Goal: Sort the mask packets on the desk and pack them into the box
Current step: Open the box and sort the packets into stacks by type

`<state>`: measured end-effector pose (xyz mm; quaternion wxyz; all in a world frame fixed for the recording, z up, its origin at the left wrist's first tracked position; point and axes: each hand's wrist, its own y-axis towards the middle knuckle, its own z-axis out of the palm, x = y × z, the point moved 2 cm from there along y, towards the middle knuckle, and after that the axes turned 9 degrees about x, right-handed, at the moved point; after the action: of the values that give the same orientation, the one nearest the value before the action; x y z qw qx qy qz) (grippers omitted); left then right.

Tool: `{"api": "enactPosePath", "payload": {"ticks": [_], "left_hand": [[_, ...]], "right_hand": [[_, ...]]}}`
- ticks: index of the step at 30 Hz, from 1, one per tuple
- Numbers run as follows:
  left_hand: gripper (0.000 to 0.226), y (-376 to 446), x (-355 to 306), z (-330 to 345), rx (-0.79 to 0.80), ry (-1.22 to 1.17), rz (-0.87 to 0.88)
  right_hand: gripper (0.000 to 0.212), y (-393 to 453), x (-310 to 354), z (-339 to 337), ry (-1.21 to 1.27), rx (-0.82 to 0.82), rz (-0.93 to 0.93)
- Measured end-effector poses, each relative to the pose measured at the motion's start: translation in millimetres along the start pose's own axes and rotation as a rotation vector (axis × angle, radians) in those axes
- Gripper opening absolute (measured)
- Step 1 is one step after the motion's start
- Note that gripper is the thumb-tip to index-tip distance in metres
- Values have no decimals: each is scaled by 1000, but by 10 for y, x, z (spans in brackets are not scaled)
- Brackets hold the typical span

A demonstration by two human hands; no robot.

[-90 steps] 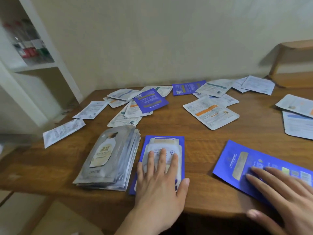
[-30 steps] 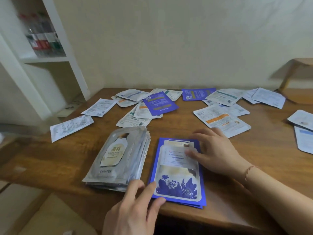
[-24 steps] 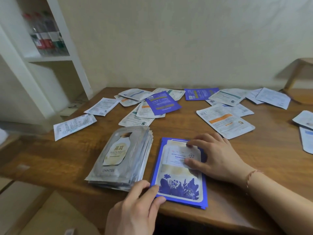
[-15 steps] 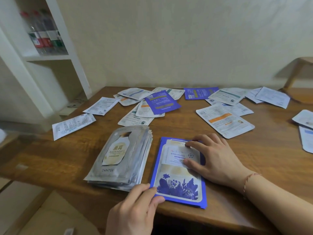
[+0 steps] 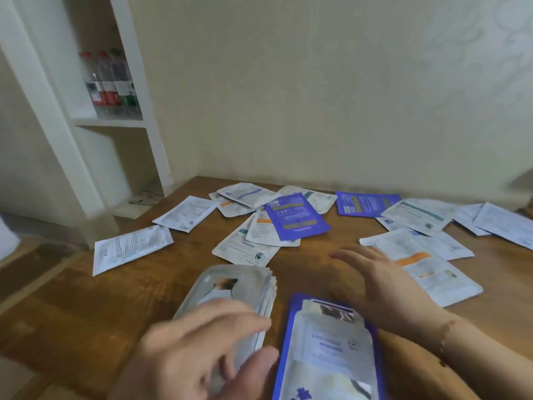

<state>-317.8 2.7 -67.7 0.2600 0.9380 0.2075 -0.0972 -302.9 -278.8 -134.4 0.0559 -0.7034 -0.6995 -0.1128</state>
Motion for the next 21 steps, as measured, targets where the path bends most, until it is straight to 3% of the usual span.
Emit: {"api": "enactPosePath", "payload": {"ticks": [3,5,10,17,21], "left_hand": [[23,550,518,63,-48,-92,-129],[24,915,934,222,100,-26,-282],[35,1352,1550,608,355,-11,-422],[48,1371,1733,804,404,-77,-509],[72,1383,1545,798,473,-141,-396]], "right_hand": [[57,637,-27,-89,-113,-30,-19],[57,1006,-51,-76,-222,5,-4],[33,1509,-217,191,-354,140,3],[27,1190,-355,246,-450,62,-57],[17,630,-387,156,-374,-156,-96]]}}
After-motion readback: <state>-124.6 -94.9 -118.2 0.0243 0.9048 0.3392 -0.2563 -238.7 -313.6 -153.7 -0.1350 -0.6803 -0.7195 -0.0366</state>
